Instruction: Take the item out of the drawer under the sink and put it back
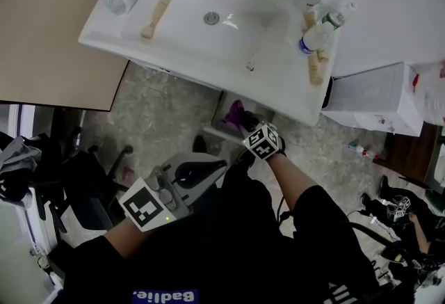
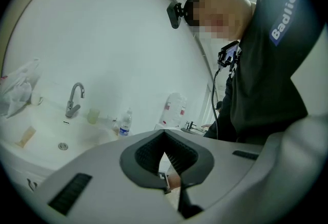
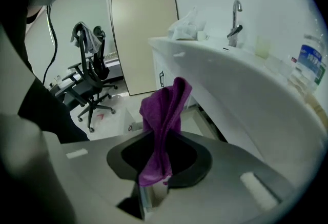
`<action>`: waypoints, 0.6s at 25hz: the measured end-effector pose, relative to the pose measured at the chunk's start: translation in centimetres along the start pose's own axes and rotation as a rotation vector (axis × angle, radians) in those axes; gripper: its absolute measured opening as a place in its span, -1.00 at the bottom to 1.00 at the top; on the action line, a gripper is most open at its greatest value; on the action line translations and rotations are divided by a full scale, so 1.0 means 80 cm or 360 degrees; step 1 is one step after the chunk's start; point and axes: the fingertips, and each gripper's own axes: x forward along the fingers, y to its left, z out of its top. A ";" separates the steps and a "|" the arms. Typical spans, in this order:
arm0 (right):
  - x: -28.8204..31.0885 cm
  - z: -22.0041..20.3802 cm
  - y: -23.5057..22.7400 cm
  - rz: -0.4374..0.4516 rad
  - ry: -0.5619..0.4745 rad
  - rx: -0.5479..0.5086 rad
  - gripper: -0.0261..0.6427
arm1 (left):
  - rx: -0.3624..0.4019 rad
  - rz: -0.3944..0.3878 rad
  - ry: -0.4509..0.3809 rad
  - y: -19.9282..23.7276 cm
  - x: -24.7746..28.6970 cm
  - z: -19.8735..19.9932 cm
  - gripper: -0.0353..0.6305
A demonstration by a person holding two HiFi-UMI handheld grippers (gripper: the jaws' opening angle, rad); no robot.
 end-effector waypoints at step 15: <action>0.095 -0.088 -0.029 0.0047 0.0304 -0.0031 -0.69 | 0.0009 0.0074 0.0022 0.020 0.002 -0.009 -0.93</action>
